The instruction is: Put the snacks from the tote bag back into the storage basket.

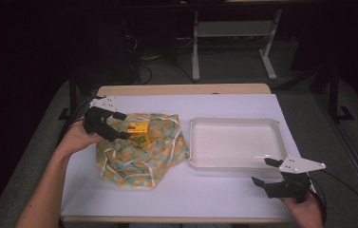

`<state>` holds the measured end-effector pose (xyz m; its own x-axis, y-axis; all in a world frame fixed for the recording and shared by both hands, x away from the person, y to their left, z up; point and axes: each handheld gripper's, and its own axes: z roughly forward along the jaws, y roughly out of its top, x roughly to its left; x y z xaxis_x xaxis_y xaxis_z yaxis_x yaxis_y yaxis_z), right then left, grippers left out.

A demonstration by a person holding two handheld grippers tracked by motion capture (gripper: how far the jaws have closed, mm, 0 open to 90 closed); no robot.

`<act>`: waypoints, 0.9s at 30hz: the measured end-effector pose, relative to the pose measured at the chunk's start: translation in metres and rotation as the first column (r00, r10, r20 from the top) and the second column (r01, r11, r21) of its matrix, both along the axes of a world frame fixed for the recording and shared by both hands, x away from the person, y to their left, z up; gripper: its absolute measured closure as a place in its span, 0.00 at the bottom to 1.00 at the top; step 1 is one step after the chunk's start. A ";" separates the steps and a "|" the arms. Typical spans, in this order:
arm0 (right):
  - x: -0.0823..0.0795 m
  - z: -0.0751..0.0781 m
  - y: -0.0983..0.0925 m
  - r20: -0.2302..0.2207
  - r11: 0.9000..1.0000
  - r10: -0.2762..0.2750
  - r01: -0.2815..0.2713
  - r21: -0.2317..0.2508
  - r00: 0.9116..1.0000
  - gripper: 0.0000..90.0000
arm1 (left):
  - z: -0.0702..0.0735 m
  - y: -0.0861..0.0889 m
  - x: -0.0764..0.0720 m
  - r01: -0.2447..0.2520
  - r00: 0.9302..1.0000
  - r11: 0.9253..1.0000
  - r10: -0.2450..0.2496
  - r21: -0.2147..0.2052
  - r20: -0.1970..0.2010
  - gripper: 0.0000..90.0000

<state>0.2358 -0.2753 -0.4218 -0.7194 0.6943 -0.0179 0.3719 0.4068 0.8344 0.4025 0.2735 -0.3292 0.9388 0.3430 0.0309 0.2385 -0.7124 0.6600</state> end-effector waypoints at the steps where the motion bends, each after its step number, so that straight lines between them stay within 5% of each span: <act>1: 0.000 0.000 -0.001 0.004 1.000 -0.004 0.004 0.005 1.000 0.21 | -0.001 -0.005 0.004 0.010 1.000 1.000 -0.010 0.019 -0.008 0.22; 7: 0.001 -0.001 -0.002 -0.003 1.000 0.000 0.000 0.012 1.000 0.21 | -0.007 -0.013 0.014 0.042 0.999 0.999 -0.042 0.033 0.000 0.25; 13: 0.000 -0.001 0.001 -0.004 1.000 0.015 -0.015 0.007 1.000 0.21 | -0.018 -0.017 0.021 0.056 0.997 0.998 -0.054 0.037 -0.054 0.26; 18: -0.001 0.000 0.002 -0.007 1.000 0.020 -0.020 0.005 1.000 0.21 | -0.022 -0.024 0.022 0.082 0.996 0.995 -0.080 0.054 -0.024 0.33; 27: -0.001 -0.002 0.001 -0.020 1.000 0.017 -0.017 -0.001 1.000 0.21 | -0.030 -0.025 0.027 0.111 0.994 0.991 -0.109 0.073 -0.027 0.45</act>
<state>0.2352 -0.2743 -0.4238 -0.7315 0.6818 -0.0039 0.3815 0.4140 0.8265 0.4299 0.2488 -0.3587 0.9714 0.2353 0.0308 0.1705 -0.7821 0.5994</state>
